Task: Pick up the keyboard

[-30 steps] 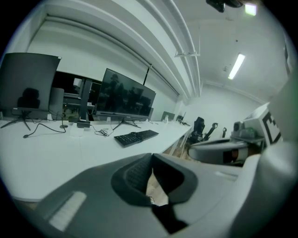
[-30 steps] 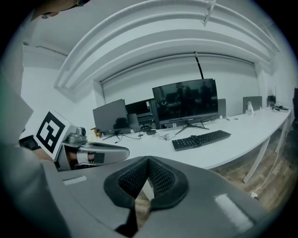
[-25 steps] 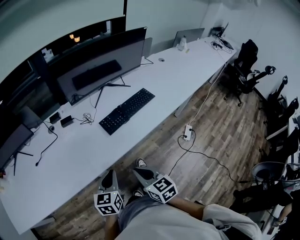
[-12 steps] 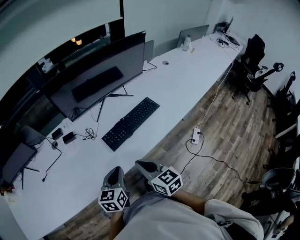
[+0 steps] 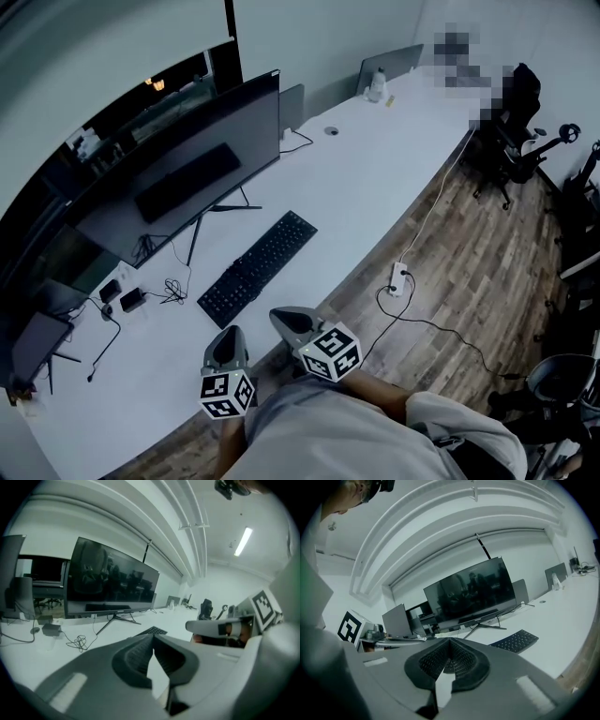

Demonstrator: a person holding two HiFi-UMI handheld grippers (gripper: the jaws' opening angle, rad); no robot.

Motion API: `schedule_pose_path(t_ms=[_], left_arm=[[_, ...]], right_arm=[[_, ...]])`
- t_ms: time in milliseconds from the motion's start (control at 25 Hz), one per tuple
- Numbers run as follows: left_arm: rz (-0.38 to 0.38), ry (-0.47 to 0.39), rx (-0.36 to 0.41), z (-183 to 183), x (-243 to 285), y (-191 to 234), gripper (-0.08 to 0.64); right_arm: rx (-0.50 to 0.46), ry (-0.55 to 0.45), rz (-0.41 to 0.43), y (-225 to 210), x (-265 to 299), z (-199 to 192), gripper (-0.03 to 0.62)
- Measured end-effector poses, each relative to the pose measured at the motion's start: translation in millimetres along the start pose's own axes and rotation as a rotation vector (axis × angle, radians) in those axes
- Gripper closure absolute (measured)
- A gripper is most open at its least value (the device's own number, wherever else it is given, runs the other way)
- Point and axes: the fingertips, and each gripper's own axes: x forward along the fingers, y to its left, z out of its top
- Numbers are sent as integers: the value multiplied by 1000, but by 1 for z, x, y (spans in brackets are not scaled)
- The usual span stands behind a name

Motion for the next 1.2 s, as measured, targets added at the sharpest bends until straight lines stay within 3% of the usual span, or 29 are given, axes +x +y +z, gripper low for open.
schedule_pose_path(t_ms=[160,400,880,1200], left_arm=[[12,-4,51,17,26,-9,560],[49,-7,89,33,52,-8,560],[91,38,140,40,74,15,560],[91,57,149,42,103,33,560]], right_arm=[[39,-34,36,-25,3,15,592],[90,-20,-5,-66,18,22,591],[205,87,-32,-96,54,-11,591],[262,103,-75,-130,62,-17,591]])
